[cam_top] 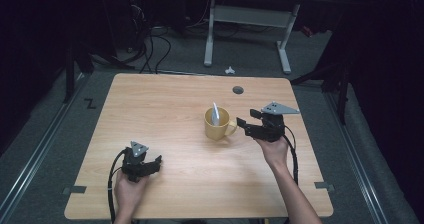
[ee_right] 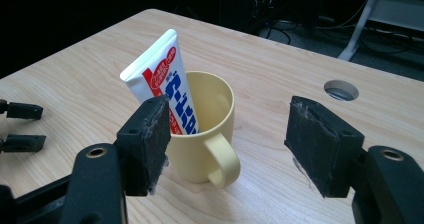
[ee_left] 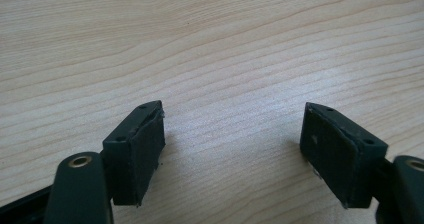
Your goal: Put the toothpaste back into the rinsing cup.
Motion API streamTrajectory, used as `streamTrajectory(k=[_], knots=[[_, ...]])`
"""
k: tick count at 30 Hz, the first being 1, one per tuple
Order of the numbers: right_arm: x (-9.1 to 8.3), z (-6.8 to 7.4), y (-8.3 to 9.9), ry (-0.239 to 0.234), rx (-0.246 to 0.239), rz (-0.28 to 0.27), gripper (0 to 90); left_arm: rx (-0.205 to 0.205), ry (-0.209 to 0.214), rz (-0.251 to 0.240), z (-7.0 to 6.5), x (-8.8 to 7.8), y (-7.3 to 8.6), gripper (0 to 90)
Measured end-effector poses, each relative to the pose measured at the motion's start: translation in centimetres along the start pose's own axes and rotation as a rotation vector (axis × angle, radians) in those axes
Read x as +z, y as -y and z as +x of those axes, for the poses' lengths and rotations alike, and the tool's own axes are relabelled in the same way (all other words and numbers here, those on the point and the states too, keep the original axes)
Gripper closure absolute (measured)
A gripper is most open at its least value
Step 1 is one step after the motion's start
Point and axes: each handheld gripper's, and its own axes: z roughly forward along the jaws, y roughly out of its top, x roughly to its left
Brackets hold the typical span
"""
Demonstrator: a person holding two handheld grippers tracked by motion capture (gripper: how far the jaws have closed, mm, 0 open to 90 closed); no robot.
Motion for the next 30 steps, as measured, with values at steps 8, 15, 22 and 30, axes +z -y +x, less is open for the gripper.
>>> streamTrajectory(k=[8,15,22,30], knots=[[-0.9,-0.7,0.5,0.004,0.03,-0.014,34.7,0.001,0.0,0.0,0.0,0.0,0.0,26.2],[-1.5,-1.1,1.1,0.01,0.048,-0.022,34.8,0.0,-0.001,0.0,0.0,0.0,0.0,26.2],[-1.9,-1.5,1.6,0.013,0.066,-0.024,34.9,0.0,-0.001,0.0,0.0,0.0,0.0,26.2],[-2.4,-1.7,2.2,0.019,0.077,-0.03,35.0,0.0,-0.001,-0.001,0.0,0.0,0.0,26.2]])
